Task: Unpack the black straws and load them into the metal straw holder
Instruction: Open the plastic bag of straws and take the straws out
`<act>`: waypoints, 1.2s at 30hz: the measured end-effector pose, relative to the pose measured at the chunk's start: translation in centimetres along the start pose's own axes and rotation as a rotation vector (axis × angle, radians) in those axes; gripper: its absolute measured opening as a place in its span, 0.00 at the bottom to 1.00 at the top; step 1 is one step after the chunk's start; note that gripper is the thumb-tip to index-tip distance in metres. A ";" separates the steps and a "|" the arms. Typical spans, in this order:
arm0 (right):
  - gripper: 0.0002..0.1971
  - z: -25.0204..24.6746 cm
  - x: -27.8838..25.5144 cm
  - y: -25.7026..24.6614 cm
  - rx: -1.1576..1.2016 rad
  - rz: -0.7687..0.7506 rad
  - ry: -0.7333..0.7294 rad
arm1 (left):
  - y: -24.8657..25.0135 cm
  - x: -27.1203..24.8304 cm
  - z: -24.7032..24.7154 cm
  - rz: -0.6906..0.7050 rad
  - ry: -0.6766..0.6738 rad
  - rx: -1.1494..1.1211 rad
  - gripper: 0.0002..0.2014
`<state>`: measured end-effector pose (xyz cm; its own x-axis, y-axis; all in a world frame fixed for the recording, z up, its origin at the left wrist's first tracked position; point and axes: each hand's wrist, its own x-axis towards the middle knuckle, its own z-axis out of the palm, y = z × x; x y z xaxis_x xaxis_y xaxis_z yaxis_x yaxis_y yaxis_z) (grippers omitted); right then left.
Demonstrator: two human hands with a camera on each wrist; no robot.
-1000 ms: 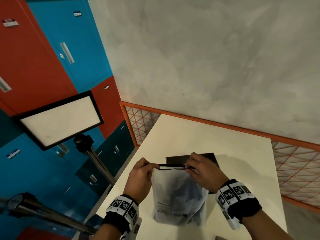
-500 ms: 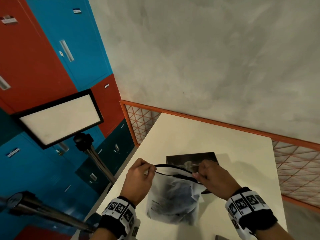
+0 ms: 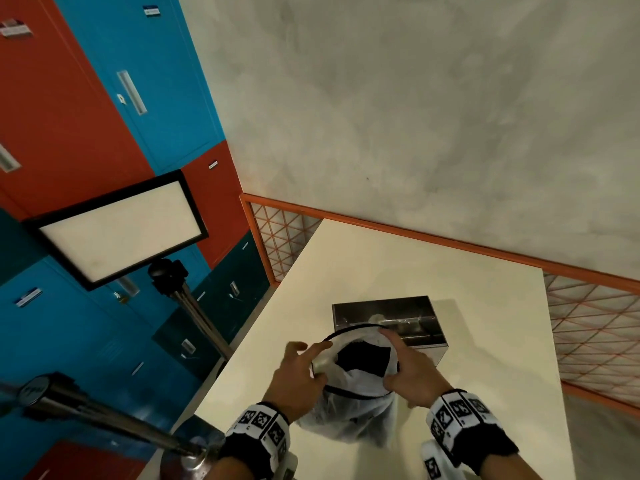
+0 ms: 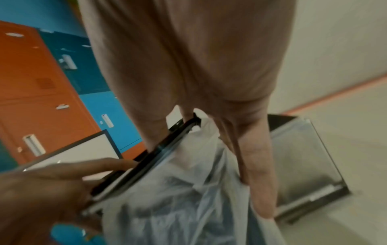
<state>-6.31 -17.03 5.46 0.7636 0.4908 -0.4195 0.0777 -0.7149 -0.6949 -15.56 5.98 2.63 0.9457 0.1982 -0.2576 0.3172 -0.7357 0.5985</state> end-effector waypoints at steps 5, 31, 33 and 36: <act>0.42 1.9 0.4 0.0 0.241 0.053 0.093 | 1.0 0.2 2.3 0.028 -0.233 -0.068 0.40; 0.33 3.1 0.3 1.3 0.340 0.240 0.074 | 3.0 -1.2 4.8 -0.007 -0.038 -0.421 0.47; 0.35 3.2 0.8 1.6 0.378 0.215 0.123 | 3.5 -1.5 4.6 -0.032 -0.036 -0.350 0.47; 0.37 3.1 1.0 1.8 0.524 0.203 0.151 | 3.6 -1.5 4.8 -0.091 -0.078 -0.436 0.46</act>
<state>-7.46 -16.26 2.00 0.8158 0.2658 -0.5136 -0.3783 -0.4265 -0.8216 -16.17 -0.09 1.50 0.9100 0.1878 -0.3697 0.4143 -0.3723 0.8305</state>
